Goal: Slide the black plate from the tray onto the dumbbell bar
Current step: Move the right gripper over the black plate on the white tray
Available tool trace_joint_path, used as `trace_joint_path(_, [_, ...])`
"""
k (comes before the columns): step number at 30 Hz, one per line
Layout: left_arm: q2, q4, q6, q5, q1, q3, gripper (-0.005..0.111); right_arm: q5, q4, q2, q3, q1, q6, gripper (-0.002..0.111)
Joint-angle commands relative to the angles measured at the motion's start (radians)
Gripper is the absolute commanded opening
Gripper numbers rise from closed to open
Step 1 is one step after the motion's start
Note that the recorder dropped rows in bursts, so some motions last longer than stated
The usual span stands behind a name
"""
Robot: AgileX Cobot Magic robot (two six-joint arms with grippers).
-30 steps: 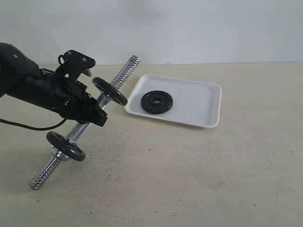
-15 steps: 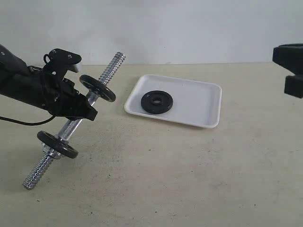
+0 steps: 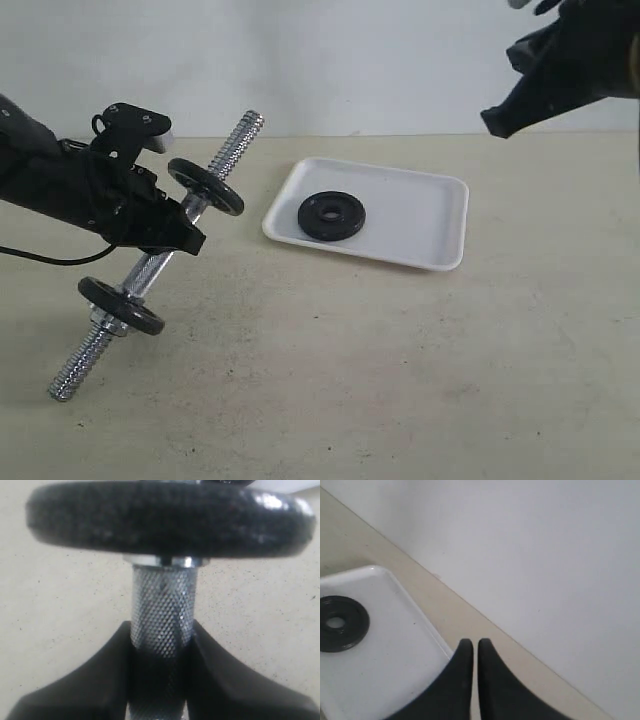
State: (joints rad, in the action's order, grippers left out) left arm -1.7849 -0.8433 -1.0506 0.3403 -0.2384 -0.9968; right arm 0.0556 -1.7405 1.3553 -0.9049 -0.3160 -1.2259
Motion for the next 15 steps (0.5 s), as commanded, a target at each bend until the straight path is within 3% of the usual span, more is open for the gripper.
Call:
trace_joint_path(1, [0.062, -0.059, 0.002, -0.057, 0.001, -0.034, 0.004, 0.136, 0.073, 0.098, -0.049, -0.082, 0.012, 0.001])
trace_joint_path(5, [0.062, -0.059, 0.002, -0.057, 0.001, -0.034, 0.004, 0.160, 0.415, 0.200, -0.076, -0.102, 0.178, 0.001])
trace_joint_path(8, [0.062, -0.059, 0.002, -0.055, 0.001, -0.034, 0.004, 0.234, 0.799, 0.284, -0.121, -0.103, 0.533, 0.001])
trace_joint_path(12, [0.062, -0.059, 0.002, -0.055, 0.001, -0.034, 0.004, 0.585, 1.393, 0.404, -0.290, -0.101, 1.160, 0.001])
trace_joint_path(15, [0.062, -0.059, 0.002, -0.057, 0.001, -0.034, 0.004, 0.726, 1.594, 0.474, -0.421, -0.101, 1.295, 0.001])
